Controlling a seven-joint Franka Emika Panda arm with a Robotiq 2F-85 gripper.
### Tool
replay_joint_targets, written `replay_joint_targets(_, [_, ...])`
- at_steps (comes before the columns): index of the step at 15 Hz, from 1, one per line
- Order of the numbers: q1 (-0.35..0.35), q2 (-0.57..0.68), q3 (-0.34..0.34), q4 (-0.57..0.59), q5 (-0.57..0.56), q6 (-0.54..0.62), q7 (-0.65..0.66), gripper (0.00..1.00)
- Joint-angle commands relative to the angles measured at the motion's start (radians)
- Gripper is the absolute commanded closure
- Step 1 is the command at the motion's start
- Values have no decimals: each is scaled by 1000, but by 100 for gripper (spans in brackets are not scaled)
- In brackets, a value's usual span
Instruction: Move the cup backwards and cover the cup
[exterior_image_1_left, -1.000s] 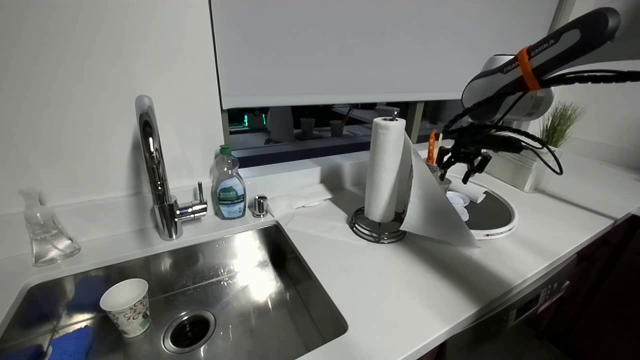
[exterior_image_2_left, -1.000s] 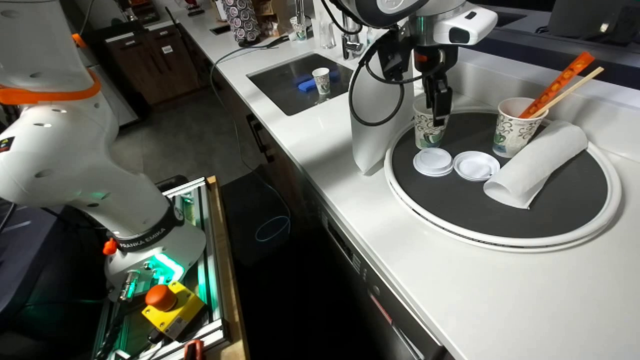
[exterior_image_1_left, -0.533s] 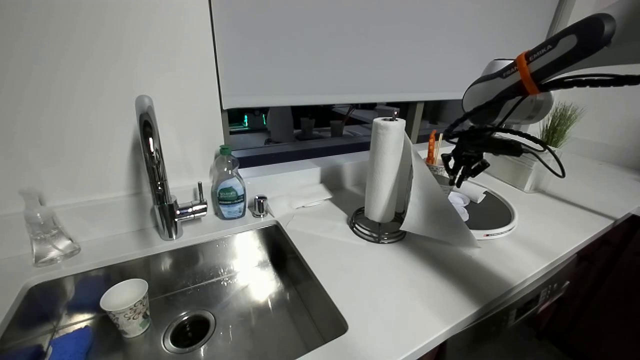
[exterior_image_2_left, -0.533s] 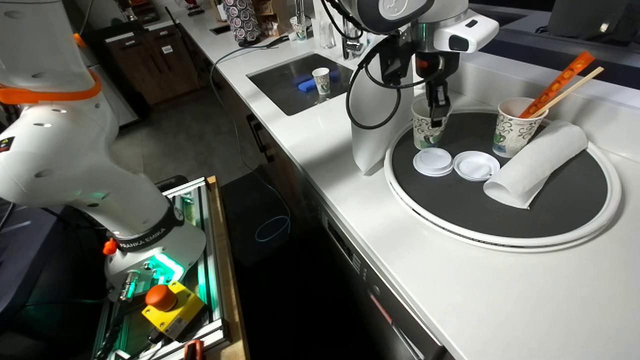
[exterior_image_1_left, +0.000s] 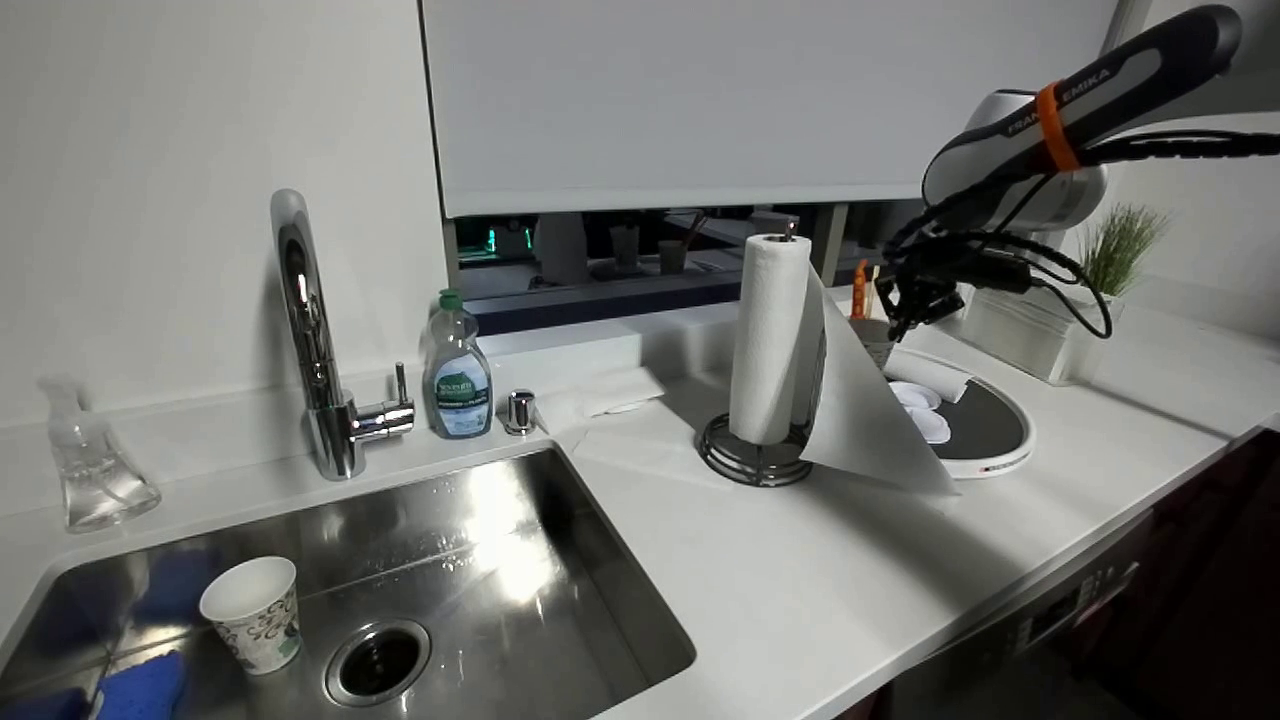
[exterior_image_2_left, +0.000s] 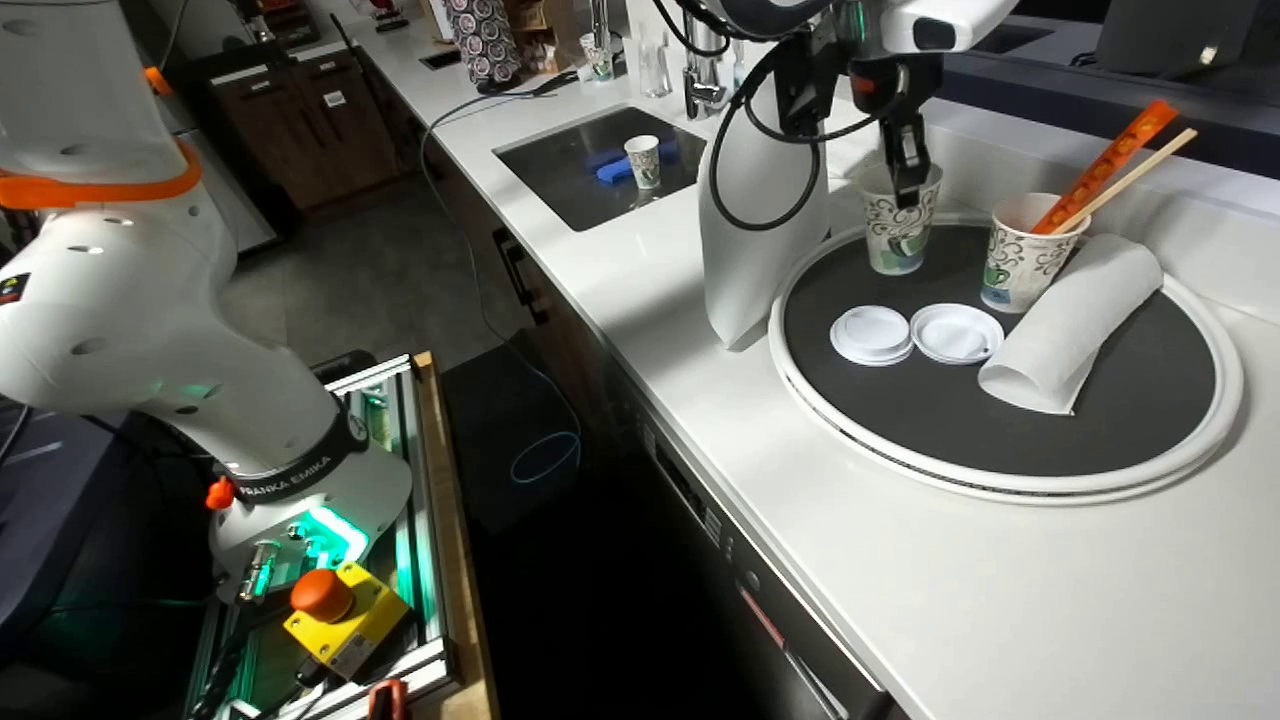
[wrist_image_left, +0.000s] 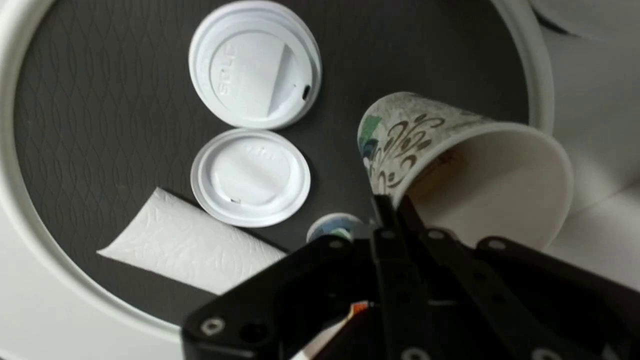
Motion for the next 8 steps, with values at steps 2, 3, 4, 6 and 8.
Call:
replay_joint_targets(2, [3, 59, -6, 111, 20, 15, 52, 99])
replay_joint_targets(3, [-2, 79, 4, 139, 41, 0, 45, 99])
replay_joint_targets(4, [-3, 95, 9, 159, 51, -6, 44, 99])
replay_joint_targets(6, [-6, 131, 21, 196, 79, -13, 35, 99])
replay_joint_targets(8, [-3, 161, 22, 224, 90, -27, 41, 99])
